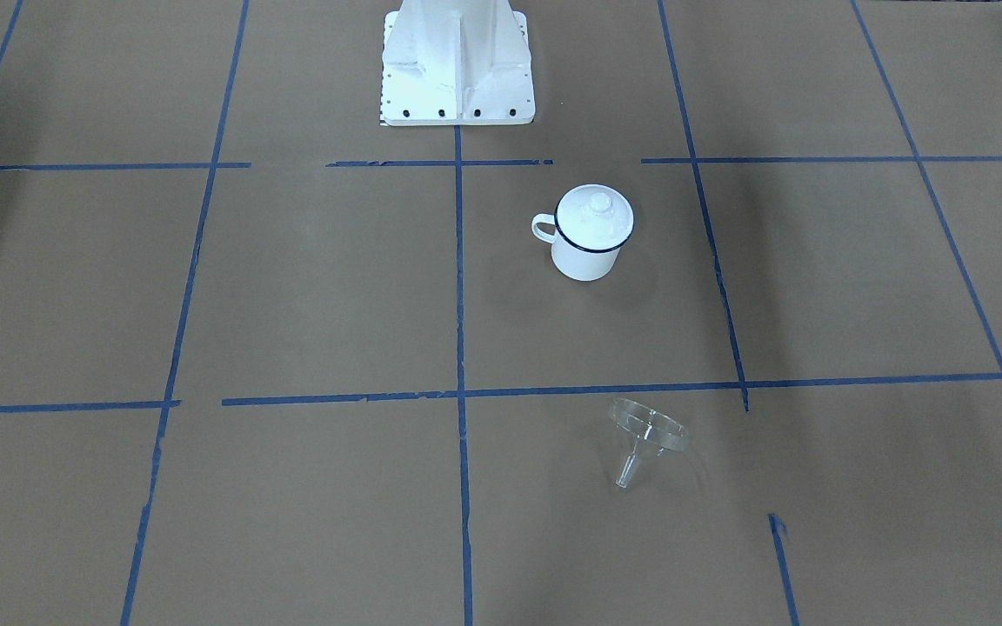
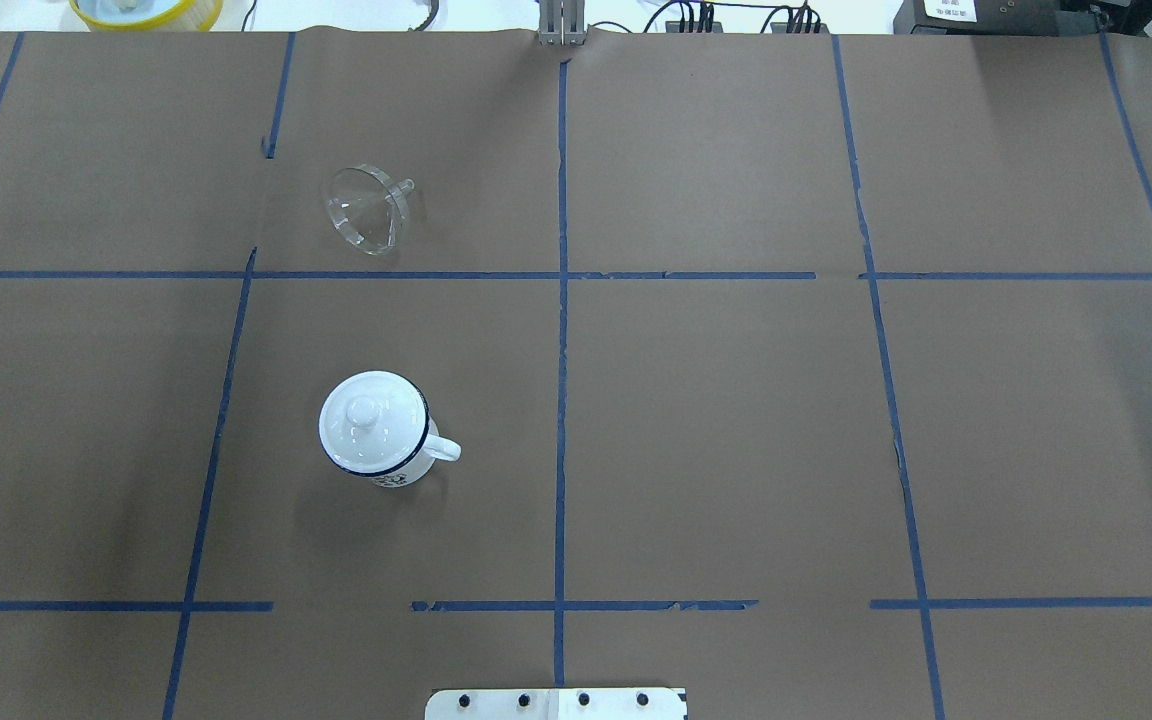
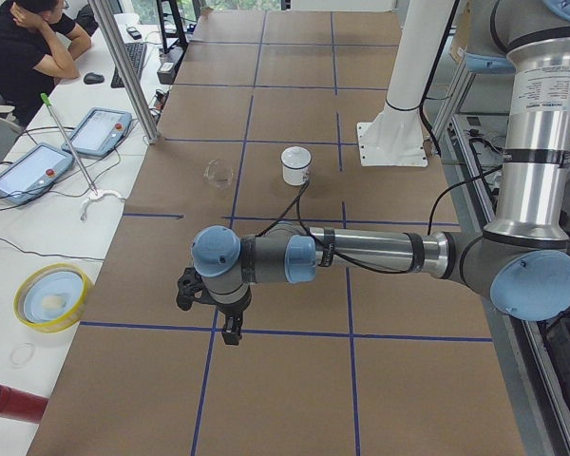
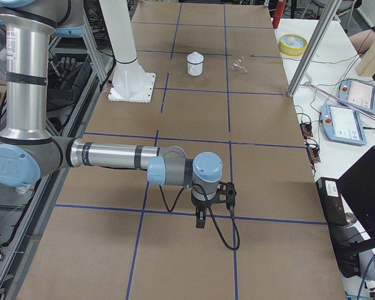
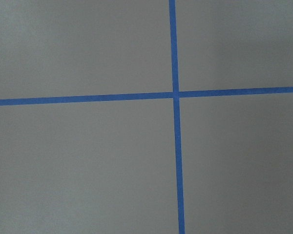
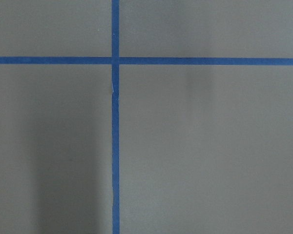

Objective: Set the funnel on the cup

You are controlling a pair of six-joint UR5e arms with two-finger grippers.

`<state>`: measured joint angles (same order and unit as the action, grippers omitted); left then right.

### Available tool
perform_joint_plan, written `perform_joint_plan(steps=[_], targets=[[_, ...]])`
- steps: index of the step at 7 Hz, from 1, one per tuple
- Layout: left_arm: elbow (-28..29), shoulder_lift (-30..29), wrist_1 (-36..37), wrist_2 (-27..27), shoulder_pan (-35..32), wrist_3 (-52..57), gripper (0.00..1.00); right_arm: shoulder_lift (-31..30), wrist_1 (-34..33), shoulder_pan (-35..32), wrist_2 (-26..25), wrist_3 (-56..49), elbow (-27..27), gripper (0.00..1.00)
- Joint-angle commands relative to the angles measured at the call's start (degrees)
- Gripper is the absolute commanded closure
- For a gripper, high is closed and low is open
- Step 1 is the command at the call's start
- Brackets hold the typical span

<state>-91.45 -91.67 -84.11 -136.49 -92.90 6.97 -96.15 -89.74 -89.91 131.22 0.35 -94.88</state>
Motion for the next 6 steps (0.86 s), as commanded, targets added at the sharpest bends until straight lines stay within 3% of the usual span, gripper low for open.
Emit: perform_joint_plan(steps=[1, 6], targets=[[-0.48, 0.0, -0.61, -0.09, -0.09, -0.11, 0.0, 0.0, 0.0, 0.0, 0.0, 0.0, 0.05, 0.0], [0.13, -0.35, -0.7, 0.0, 0.0, 0.06, 0.0, 0.0, 0.0, 0.0, 0.0, 0.0, 0.05, 0.0]])
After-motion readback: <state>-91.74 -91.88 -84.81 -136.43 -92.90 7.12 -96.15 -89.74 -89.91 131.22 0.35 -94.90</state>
